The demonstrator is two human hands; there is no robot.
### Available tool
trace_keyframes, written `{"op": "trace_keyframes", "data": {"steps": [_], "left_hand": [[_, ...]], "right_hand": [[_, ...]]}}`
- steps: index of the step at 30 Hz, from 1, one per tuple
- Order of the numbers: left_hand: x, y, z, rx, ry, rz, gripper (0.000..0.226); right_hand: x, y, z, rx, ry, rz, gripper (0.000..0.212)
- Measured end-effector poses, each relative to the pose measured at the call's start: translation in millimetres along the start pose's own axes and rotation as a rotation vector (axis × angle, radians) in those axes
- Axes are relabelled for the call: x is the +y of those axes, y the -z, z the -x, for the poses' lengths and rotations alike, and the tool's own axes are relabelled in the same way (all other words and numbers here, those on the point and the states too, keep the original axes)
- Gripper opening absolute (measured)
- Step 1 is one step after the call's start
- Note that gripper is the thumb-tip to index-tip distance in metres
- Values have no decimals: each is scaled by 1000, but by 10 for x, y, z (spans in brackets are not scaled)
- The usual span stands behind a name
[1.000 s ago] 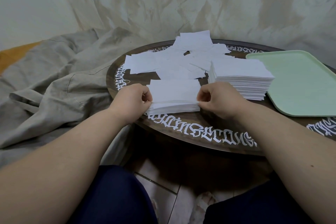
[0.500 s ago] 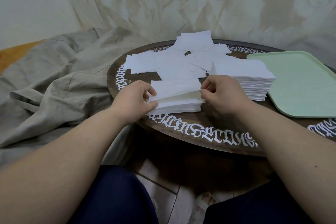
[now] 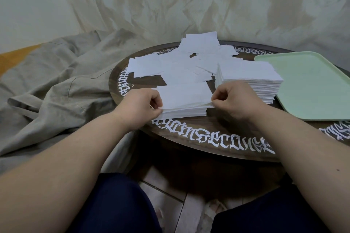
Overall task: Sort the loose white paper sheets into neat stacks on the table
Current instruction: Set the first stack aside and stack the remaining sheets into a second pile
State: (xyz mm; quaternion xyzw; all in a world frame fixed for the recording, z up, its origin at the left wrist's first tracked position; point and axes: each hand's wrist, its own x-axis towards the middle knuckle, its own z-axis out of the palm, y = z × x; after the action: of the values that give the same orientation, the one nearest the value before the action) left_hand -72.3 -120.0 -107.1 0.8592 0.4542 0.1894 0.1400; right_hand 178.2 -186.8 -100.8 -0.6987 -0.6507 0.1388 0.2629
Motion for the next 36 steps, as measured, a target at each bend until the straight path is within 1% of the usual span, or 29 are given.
{"op": "trace_keyframes", "data": {"steps": [6,9,12,15,17,21,23,26,28,32,33,34,36], "left_hand": [[32,3,-3,-50,-24,-26,25],[57,-5,-13,-53,-44,-88,21],[62,-11,-12,-31,-38,-90,15],[48,-16,-8,4,-34,-89,12],[49,-11,-4,20,-26,-102,11],[44,-2,-5,51,11,-80,7],[30,-9,-6,63,30,-37,9],[26,-29,-21,78,58,-3,10],[43,-34,-46,117,54,-11,13],[37,25,-88,306,48,11,20],[21,44,-88,331,59,20,20],[1,57,-80,336,71,20,21],[-51,61,-51,296,85,-7,20]], "right_hand": [[4,7,-3,-4,-8,0,8],[18,11,-7,-13,-6,5,8],[35,3,-13,-58,0,38,5],[38,-13,-11,-145,-6,79,25],[32,-26,-17,-160,9,115,27],[19,-44,-46,-87,34,136,10],[19,-37,-54,-43,31,106,4],[11,-29,-53,-13,16,34,4],[-6,-32,-53,0,1,-4,5],[-107,-24,-71,177,66,-49,3],[-135,-29,-75,203,87,-57,4],[-157,-44,-77,208,104,-54,5],[-177,-94,-75,164,121,-29,6]]}}
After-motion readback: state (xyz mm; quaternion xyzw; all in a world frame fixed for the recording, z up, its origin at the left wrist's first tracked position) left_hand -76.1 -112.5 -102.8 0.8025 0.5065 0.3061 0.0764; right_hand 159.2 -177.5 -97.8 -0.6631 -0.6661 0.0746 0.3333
